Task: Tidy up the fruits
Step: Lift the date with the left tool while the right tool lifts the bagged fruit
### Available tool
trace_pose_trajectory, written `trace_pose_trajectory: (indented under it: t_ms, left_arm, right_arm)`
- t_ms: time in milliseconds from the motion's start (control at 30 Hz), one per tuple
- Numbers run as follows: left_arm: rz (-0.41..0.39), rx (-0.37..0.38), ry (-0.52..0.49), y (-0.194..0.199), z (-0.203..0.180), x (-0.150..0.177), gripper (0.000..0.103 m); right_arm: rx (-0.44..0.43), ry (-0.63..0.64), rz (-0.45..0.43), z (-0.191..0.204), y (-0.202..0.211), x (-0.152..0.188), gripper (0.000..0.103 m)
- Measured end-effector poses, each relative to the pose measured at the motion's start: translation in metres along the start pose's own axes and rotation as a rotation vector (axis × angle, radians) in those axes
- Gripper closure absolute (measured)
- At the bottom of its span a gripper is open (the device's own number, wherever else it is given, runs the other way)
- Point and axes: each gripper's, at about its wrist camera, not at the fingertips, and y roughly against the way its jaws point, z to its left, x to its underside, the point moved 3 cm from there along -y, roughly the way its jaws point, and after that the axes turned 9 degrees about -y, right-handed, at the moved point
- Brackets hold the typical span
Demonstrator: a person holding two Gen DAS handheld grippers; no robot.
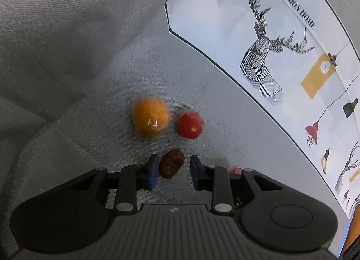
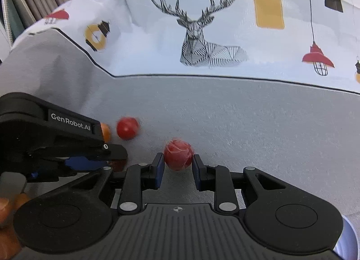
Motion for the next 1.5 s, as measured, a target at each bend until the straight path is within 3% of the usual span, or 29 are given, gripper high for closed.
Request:
trace_pose_trajectory:
  t_ms: [300, 400, 567, 633, 967, 1500]
  left_arm:
    - [0.005, -0.058, -0.078, -0.007, -0.007, 0.002, 0.067]
    - [0.002, -0.064, -0.109, -0.007, -0.01, 0.002, 0.082]
    - [-0.055, -0.112, -0.185, 0.002, -0.018, 0.0, 0.082]
    - [-0.039, -0.122, -0.184, -0.001, -0.017, 0.001, 0.082]
    - [0.009, -0.109, -0.185, -0.009, -0.016, 0.006, 0.081]
    - [-0.048, -0.063, -0.177, 0.006, -0.019, 0.006, 0.082]
  right_arm:
    - [0.006, -0.01, 0.012, -0.001, -0.004, 0.002, 0.075]
    - [0.009, -0.012, 0.013, -0.001, -0.004, 0.0, 0.075]
    - [0.008, -0.012, 0.011, 0.0, -0.004, 0.0, 0.075]
    - [0.01, -0.005, 0.012, 0.001, -0.004, 0.0, 0.075]
    - [0.019, 0.0, 0.024, 0.003, -0.008, 0.0, 0.075]
    - [-0.031, 0.001, -0.039, 0.002, 0.013, -0.001, 0.075]
